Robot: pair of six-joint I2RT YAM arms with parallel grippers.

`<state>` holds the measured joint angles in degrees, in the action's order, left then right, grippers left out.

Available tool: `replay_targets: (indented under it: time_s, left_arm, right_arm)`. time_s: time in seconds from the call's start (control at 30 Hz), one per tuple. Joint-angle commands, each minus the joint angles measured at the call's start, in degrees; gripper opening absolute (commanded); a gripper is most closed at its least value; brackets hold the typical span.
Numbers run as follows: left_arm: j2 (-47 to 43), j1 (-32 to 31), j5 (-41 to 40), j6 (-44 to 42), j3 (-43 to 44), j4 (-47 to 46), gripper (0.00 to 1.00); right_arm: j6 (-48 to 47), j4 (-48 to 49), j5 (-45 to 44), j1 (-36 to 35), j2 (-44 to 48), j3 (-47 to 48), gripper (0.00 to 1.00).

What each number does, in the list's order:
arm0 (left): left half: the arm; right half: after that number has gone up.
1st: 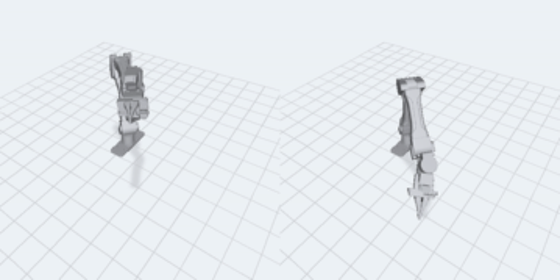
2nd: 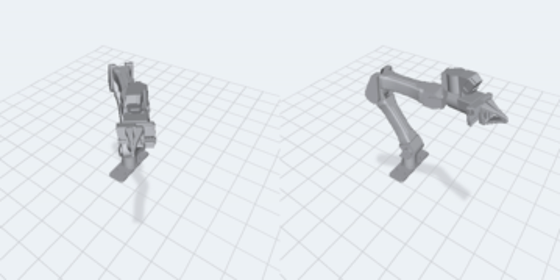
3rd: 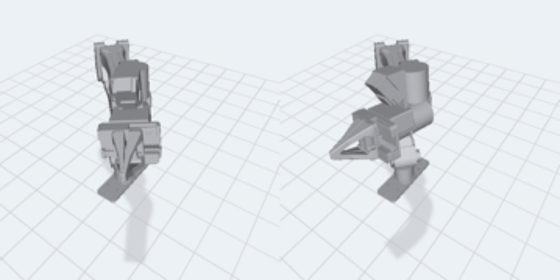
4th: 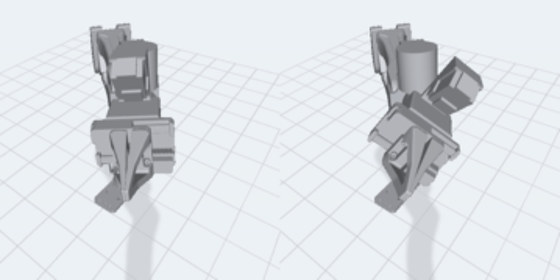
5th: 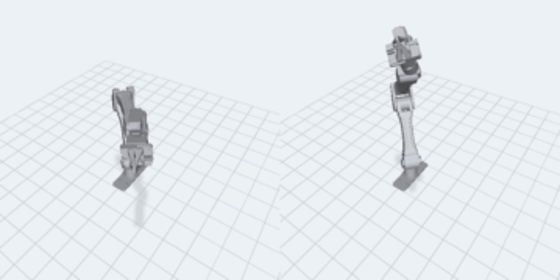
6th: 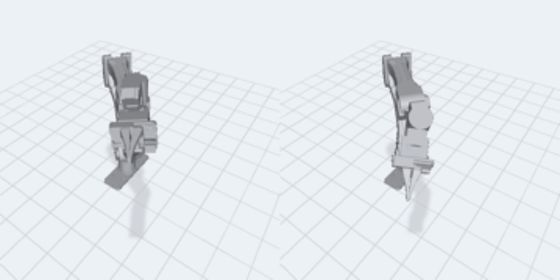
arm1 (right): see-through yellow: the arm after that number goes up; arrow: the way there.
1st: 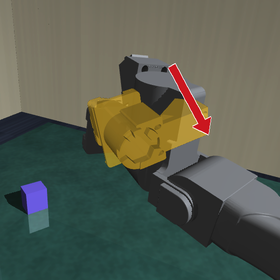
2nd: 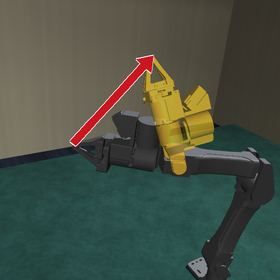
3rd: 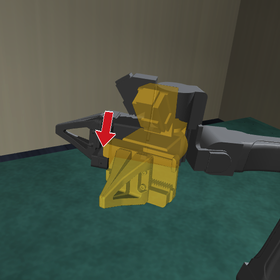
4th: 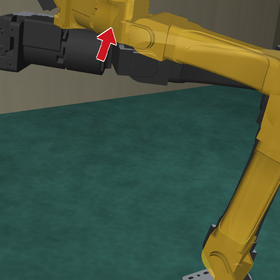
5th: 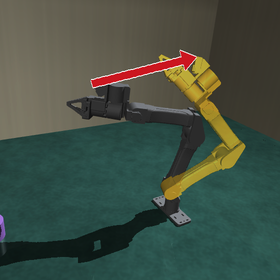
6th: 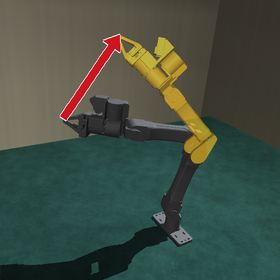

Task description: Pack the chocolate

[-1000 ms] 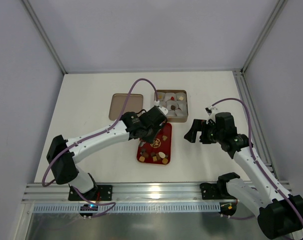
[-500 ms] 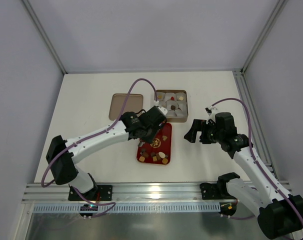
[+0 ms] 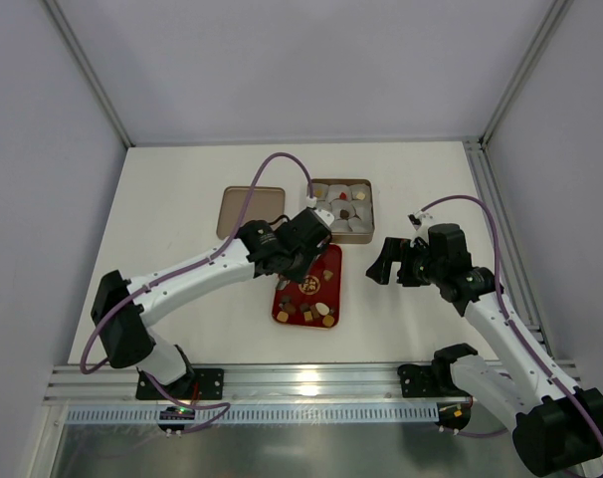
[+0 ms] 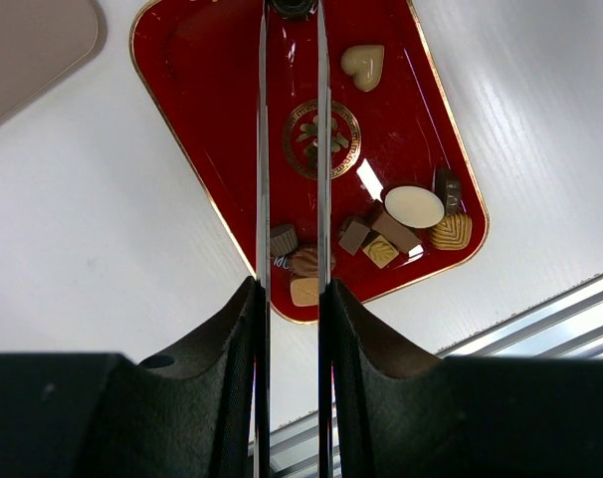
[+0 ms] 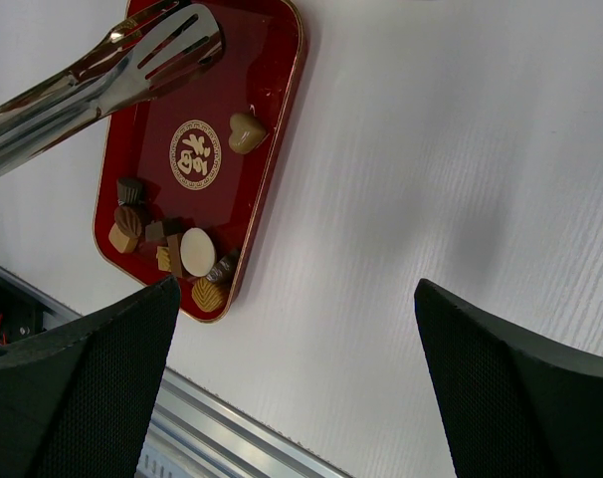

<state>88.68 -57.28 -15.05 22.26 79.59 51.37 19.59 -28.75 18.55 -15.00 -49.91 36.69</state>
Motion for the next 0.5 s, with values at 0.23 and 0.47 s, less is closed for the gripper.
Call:
replay_targets:
  time_s: [0.23, 0.47]
  left_arm:
    - [-3.34, -0.2, -0.25, 0.85, 0.92, 0.48, 0.27]
    - [-5.8, -0.2, 2.65, 1.03, -2.5, 1.71, 0.27]
  right_arm:
    - [-0.43, 1.24, -0.53, -0.55, -0.19, 0.4, 1.0]
    - [-0.43, 1.24, -0.62, -0.73, -0.36, 0.4, 1.0]
